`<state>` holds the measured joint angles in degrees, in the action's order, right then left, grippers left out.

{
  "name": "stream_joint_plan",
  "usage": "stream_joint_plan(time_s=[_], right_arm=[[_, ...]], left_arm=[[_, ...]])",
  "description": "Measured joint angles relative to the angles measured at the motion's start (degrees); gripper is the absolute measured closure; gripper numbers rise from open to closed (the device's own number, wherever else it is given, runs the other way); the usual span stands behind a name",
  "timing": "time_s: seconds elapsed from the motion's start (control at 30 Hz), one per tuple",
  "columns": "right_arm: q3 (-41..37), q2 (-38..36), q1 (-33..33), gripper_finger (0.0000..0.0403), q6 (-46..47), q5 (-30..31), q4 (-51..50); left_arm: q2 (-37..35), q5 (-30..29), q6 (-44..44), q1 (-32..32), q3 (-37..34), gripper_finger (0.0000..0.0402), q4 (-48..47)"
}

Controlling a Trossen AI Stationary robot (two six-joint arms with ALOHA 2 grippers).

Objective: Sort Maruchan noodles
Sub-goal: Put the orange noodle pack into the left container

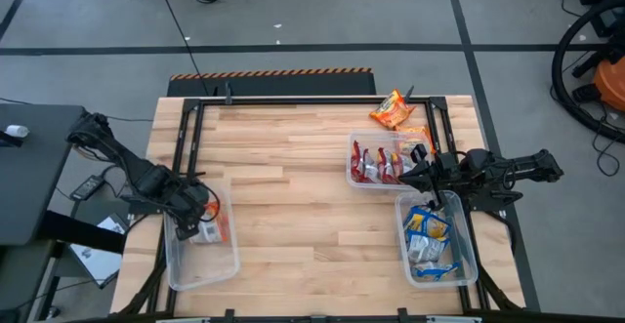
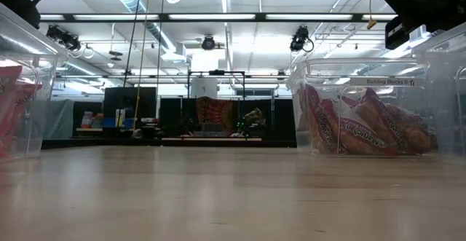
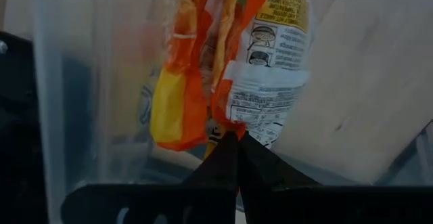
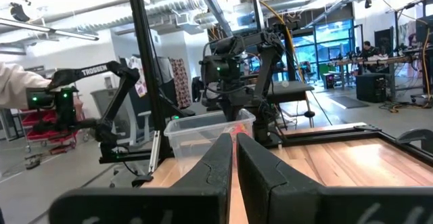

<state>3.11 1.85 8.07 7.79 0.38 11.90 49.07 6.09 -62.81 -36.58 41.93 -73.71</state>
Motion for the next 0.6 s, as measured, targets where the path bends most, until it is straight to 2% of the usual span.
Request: stream_joint_plan(time_s=[0.3,0.6], right_arm=[[0.0,0.0,0.0,0.0374,0.0,0.0,0.0],[0.0,0.0,0.0,0.0374,0.0,0.0,0.0]], left_arm=[[0.1,0.2,0.0,0.0,0.0,0.0387,-0.2],[0.1,0.2,-1.2,0.0,2.1,0.0308,-0.7]])
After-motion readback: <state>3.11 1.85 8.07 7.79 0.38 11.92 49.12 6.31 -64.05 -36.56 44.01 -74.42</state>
